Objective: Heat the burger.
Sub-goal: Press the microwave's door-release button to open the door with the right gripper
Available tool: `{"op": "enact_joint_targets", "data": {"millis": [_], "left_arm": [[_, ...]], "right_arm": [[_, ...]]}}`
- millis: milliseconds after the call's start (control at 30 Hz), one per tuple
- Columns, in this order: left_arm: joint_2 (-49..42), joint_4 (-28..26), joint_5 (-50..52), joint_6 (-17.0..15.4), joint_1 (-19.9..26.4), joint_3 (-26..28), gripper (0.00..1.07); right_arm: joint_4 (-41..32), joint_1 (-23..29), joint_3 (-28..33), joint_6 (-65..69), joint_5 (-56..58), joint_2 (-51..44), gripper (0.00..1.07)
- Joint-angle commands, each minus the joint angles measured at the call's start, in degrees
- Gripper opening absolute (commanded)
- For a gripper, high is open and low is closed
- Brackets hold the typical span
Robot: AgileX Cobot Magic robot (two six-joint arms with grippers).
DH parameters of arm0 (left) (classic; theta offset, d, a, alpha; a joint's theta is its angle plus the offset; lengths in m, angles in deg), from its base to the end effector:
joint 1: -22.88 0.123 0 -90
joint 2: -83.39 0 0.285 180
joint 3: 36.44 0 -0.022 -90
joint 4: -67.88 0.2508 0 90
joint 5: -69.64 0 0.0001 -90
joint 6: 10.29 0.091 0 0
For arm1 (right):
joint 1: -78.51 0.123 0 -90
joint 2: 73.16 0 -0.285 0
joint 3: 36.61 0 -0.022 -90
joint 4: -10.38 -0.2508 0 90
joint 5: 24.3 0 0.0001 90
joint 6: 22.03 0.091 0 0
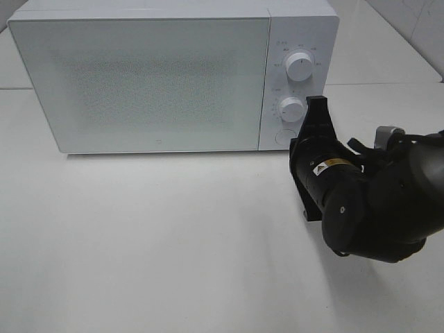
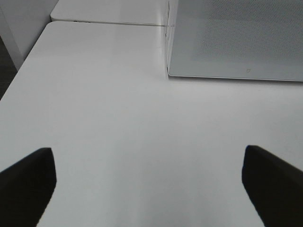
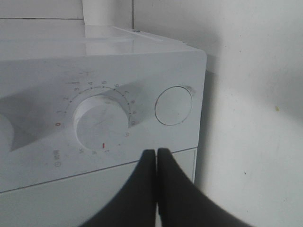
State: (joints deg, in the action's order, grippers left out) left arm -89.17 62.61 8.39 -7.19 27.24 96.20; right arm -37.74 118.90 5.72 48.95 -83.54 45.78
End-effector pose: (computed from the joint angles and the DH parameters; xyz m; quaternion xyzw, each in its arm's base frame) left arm -0.0082 -0.0080 0.2827 -0.0067 0.8474 -0.0114 0.5309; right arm 0.2690 0.1525 0.1146 0.5562 0.5837 0.3949 0.4404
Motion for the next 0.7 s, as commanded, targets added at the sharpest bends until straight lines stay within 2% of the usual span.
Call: {"op": "enact_joint_targets", "data": {"millis": [33,267,700], "left_arm": [[-0.86,-0.06,-0.11,-0.11,0.06,-0.17,1.00],[-0.86,-0.06,-0.11,-0.11,0.06,-0.17,1.00],[-0.86,-0.11,-0.11,-0.11,0.06,-0.17,1.00]], "right_arm": [[0.80,-0.40,-1.55,0.69,0.34,1.49,0.00],[0.63,-0.74,-4.35,1.32,0.46,4.87,0.00],[2.41,-5.10,-11.06,0.74,3.61,9.51,0.00]]}}
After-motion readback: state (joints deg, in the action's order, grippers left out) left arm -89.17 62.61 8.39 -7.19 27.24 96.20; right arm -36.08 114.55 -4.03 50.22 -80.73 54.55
